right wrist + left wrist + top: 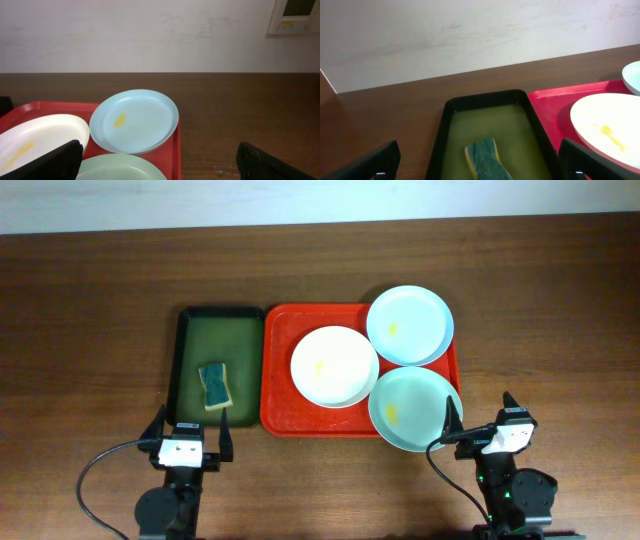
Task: Clean dirty plates on tray and stack at the side
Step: 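Move the right gripper to the white plate rim and the left gripper toward the sponge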
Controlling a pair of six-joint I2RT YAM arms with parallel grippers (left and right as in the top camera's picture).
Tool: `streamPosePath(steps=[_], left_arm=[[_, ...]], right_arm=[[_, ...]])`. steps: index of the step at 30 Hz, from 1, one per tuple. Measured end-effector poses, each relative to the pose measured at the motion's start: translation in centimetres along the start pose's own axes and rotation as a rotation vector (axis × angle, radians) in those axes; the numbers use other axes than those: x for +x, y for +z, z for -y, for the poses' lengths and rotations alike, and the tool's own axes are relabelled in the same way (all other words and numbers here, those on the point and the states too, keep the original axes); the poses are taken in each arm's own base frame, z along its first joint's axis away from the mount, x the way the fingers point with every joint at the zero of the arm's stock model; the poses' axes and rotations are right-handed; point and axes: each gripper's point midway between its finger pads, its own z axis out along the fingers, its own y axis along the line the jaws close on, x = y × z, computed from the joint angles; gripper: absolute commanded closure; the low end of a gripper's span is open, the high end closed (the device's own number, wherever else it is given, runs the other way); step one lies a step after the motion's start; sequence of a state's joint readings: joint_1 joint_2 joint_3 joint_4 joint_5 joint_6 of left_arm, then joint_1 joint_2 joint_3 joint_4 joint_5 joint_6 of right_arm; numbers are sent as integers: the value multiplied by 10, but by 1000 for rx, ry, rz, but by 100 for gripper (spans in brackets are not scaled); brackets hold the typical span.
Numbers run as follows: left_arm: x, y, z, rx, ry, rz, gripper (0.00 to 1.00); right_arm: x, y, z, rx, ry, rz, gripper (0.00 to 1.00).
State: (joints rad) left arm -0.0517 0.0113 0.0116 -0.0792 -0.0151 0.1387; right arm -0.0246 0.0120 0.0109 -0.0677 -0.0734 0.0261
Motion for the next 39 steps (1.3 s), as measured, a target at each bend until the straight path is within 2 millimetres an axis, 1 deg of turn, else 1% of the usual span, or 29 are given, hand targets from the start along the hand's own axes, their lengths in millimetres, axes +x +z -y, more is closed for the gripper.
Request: streamPosePath(steps=[5, 39], left_arm=[[1, 0, -6, -25, -2, -3, 1], [1, 0, -6, -25, -2, -3, 1]], right_arm=[[0, 0, -10, -40, -3, -1, 1], [0, 0, -10, -40, -2, -1, 1]])
